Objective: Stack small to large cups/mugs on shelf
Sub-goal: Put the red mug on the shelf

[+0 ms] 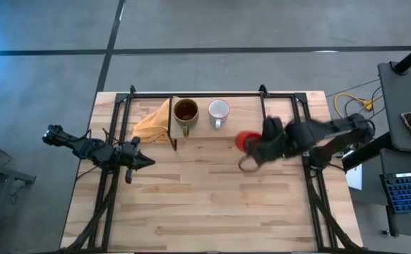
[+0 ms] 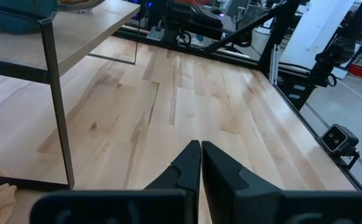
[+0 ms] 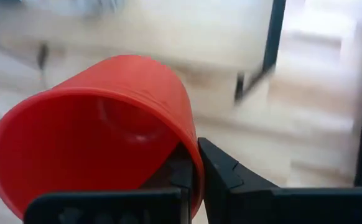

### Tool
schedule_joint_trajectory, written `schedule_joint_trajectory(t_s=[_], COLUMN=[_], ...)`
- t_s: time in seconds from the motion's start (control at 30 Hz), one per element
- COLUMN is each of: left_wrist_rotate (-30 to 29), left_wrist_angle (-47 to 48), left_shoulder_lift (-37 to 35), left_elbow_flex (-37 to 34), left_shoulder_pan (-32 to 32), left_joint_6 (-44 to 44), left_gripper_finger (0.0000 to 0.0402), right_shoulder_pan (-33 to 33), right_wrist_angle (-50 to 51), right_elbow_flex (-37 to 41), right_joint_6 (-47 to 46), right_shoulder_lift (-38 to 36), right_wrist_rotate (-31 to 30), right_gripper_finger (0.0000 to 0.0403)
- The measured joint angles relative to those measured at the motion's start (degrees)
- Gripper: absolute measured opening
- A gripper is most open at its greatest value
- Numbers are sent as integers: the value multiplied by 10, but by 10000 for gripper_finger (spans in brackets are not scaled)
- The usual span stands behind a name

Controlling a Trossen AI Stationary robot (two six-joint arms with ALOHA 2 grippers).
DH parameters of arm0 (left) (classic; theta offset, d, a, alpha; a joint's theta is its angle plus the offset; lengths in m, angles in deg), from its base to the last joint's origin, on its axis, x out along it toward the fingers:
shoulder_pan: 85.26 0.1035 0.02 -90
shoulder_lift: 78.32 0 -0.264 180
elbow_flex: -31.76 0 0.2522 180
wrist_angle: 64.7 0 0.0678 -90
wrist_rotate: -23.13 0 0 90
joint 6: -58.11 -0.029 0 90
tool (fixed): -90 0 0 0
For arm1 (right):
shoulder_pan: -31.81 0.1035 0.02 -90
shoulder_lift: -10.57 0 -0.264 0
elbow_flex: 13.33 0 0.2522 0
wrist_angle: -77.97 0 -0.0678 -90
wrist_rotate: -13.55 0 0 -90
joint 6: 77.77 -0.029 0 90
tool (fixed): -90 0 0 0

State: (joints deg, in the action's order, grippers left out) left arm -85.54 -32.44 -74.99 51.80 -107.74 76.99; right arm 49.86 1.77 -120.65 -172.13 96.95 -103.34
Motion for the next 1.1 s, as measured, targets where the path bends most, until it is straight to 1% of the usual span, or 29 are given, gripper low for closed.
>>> schedule_joint_trajectory(t_s=[0.1, 0.17, 0.33, 0.47, 0.67, 0.8, 0.97, 1.1], left_wrist_rotate=[0, 0, 0, 0, 0, 0, 0, 0], left_wrist_angle=[0, 0, 0, 0, 0, 0, 0, 0], left_shoulder_lift=[0, 0, 0, 0, 0, 0, 0, 0], left_elbow_flex=[0, 0, 0, 0, 0, 0, 0, 0], left_shoulder_pan=[0, 0, 0, 0, 0, 0, 0, 0], left_joint_6=[0, 0, 0, 0, 0, 0, 0, 0], left_gripper_finger=[0, 0, 0, 0, 0, 0, 0, 0], right_shoulder_pan=[-54, -99, -212, -271, -327, -359, -394, -412], right_wrist_angle=[-1, -1, 0, 0, 0, 0, 0, -1], right_elbow_flex=[-32, -48, -55, -53, -71, -84, -90, -91], right_joint_6=[49, 87, 162, 196, 241, 271, 299, 307], right_shoulder_lift=[-9, -19, -36, -36, 0, 28, 60, 81], right_wrist_rotate=[-27, -21, 47, 102, 136, 143, 203, 225], right_gripper_finger=[9, 9, 9, 9, 11, 12, 12, 12])
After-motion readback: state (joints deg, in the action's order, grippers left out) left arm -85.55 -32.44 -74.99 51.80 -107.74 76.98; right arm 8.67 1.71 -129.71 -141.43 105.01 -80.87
